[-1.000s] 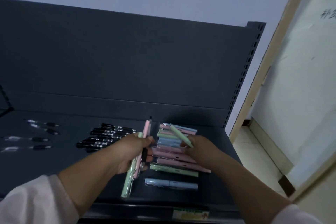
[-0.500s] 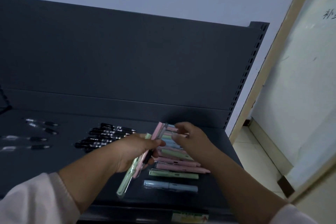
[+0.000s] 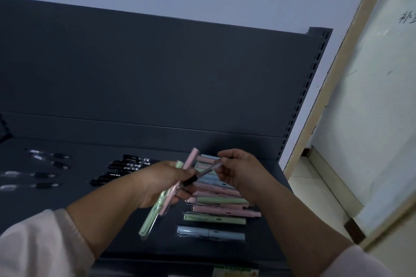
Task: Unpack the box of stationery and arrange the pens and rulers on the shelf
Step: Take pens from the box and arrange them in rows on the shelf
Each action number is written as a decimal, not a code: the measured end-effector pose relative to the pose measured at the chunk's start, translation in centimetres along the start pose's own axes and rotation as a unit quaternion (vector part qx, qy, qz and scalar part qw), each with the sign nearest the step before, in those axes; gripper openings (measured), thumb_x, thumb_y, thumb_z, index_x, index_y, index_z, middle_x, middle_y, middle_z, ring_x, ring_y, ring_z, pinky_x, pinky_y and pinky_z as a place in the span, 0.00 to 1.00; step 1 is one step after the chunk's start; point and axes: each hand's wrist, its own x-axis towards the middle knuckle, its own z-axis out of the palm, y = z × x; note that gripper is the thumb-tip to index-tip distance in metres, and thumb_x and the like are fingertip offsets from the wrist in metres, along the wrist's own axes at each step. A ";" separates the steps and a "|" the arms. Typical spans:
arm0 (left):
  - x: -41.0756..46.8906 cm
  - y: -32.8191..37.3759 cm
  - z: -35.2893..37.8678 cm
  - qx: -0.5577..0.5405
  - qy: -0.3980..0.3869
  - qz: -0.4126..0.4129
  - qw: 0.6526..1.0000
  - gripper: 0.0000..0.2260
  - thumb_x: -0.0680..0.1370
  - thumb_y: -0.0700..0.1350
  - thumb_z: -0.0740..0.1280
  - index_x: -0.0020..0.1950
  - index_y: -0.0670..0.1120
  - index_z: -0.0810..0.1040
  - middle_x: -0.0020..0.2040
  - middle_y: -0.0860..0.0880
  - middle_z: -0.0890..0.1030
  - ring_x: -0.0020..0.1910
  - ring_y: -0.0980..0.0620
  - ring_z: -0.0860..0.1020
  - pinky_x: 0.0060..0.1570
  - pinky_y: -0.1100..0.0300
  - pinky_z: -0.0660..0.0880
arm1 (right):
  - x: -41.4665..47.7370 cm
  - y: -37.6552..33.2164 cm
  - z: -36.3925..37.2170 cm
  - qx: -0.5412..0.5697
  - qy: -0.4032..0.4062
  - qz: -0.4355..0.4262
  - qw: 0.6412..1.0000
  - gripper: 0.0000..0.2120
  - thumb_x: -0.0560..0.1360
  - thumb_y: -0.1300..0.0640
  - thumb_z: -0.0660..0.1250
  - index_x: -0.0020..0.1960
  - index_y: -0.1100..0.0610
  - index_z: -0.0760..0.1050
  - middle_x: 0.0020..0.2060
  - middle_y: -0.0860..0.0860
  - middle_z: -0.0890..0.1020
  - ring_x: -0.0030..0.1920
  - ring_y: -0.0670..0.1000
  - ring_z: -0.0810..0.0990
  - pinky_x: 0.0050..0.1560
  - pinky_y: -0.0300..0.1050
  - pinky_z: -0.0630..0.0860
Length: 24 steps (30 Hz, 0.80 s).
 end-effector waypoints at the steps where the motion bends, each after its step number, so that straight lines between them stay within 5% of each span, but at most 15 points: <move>1: -0.1 0.0 -0.3 0.002 0.009 0.001 1.000 0.09 0.78 0.46 0.67 0.55 0.42 0.78 0.39 0.44 0.84 0.32 0.51 0.78 0.32 0.60 0.72 | 0.1 0.0 -0.1 0.012 0.008 0.002 1.000 0.06 0.79 0.67 0.61 0.52 0.60 0.74 0.45 0.60 0.81 0.37 0.50 0.79 0.37 0.42 0.77; 10: -1.7 -0.6 -5.3 -0.040 0.112 0.015 0.993 0.01 0.77 0.40 0.68 0.46 0.44 0.77 0.34 0.47 0.83 0.29 0.53 0.72 0.28 0.63 0.68 | 1.5 0.1 5.0 0.085 -0.034 0.032 0.995 0.04 0.78 0.68 0.63 0.52 0.62 0.74 0.39 0.56 0.80 0.37 0.50 0.80 0.38 0.40 0.80; 17: -4.5 -2.9 -12.5 -0.121 0.216 0.013 0.969 0.03 0.77 0.41 0.67 0.45 0.45 0.74 0.33 0.46 0.83 0.23 0.56 0.70 0.22 0.66 0.66 | 2.7 1.1 12.7 -0.037 -0.093 0.054 0.993 0.05 0.76 0.64 0.66 0.42 0.58 0.75 0.30 0.51 0.78 0.30 0.46 0.76 0.30 0.36 0.75; 22: -7.2 -4.8 -17.0 -0.171 0.264 0.013 0.949 0.03 0.78 0.41 0.66 0.46 0.45 0.73 0.34 0.46 0.83 0.23 0.56 0.70 0.24 0.65 0.67 | 3.1 1.7 19.9 0.095 -0.159 0.122 0.975 0.08 0.77 0.68 0.62 0.43 0.56 0.75 0.27 0.48 0.78 0.28 0.43 0.75 0.30 0.34 0.73; 24: -8.1 -5.5 -18.3 -0.185 0.272 0.009 0.944 0.02 0.78 0.42 0.67 0.46 0.45 0.74 0.36 0.46 0.84 0.23 0.56 0.71 0.25 0.66 0.67 | 3.0 2.1 23.0 0.106 -0.193 0.135 0.966 0.07 0.79 0.64 0.62 0.47 0.54 0.75 0.32 0.47 0.79 0.34 0.44 0.77 0.35 0.36 0.74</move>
